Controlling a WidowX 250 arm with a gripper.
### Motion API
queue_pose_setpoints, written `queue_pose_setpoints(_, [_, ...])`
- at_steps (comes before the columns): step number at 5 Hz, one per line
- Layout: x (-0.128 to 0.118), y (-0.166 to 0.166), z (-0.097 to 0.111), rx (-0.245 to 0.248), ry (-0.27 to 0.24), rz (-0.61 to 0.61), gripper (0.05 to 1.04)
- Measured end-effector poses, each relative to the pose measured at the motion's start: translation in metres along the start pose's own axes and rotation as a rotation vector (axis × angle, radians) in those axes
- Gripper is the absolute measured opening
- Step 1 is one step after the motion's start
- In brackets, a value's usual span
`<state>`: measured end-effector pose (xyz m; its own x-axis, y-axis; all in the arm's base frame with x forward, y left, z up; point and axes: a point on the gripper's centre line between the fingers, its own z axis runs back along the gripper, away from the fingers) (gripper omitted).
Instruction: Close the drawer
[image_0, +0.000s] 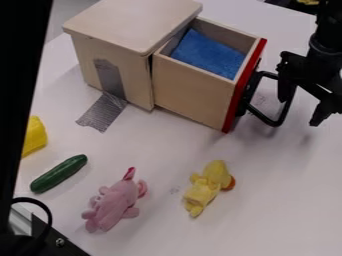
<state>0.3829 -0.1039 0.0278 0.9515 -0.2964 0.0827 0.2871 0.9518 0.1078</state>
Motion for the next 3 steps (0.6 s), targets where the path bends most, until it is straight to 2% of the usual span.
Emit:
queue_pose_setpoints(2, [-0.026, 0.008, 0.011, 0.013, 0.025, 0.026, 0.999])
queue_pose_setpoints(3, [-0.036, 0.009, 0.023, 0.015, 0.0, 0.047, 0.999])
